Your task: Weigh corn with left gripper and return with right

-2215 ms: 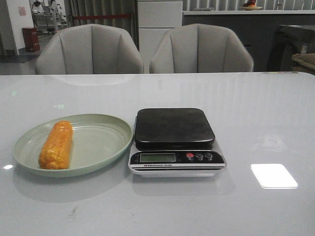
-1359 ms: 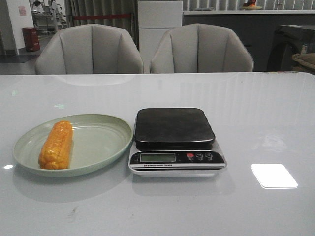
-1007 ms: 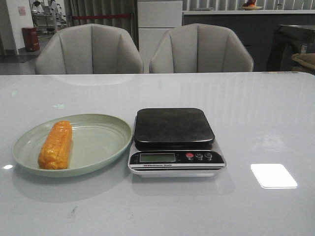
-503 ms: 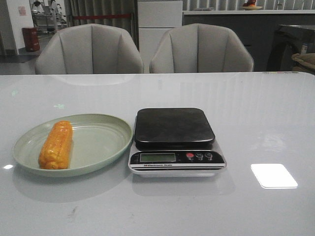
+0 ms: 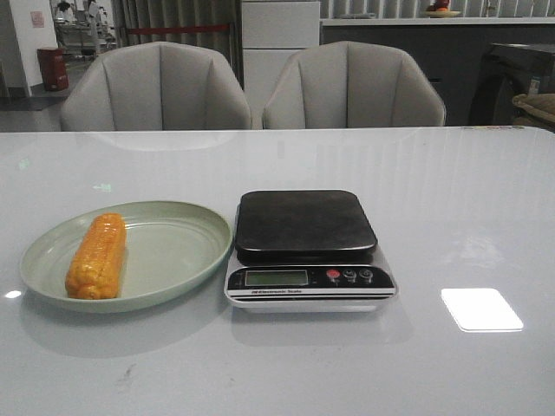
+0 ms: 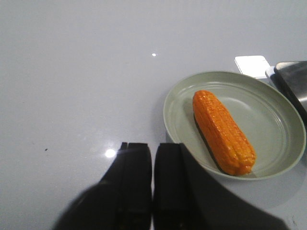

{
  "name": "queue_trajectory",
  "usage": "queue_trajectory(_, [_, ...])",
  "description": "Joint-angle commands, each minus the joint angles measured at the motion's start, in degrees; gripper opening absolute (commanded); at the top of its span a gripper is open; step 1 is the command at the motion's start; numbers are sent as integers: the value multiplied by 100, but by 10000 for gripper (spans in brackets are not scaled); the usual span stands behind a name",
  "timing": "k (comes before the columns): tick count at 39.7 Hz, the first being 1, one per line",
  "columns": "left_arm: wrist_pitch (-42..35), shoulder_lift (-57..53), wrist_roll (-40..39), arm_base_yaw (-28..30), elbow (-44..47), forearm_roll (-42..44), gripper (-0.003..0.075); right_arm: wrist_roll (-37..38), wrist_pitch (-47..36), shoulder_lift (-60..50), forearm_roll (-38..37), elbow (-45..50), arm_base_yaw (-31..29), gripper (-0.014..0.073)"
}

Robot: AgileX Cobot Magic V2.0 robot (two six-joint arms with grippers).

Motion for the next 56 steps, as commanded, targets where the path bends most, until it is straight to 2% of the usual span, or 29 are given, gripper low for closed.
queue_trajectory(1, [-521,189,-25,-240,-251,-57,125,-35,-467,-111,-56,55,-46,185])
queue_trajectory(10, [-588,598,-25,-461,-612,-57,143,-35,-467,-111,-56,55,-46,185])
queue_trajectory(14, [-450,929,-25,-461,-907,-166,238,-35,-467,-111,-56,55,-46,185])
queue_trajectory(20, [-433,1386,-25,-461,-1266,-492,457,-35,-467,-111,-56,55,-46,185])
queue_trajectory(24, [-394,1788,-25,-545,-1466,-572,526,-35,-467,-111,-56,55,-46,185])
queue_trajectory(29, [-112,2420,-25,-903,-1861,-572,525,-35,-467,-111,-56,55,-46,185])
queue_trajectory(36, [-115,3480,-25,-1400,-2415,-561,525,-35,-467,-111,-56,55,-46,185])
queue_trajectory(56, [494,5374,-206,-1428,-3416,-687,524,-35,-467,-111,-56,55,-46,185])
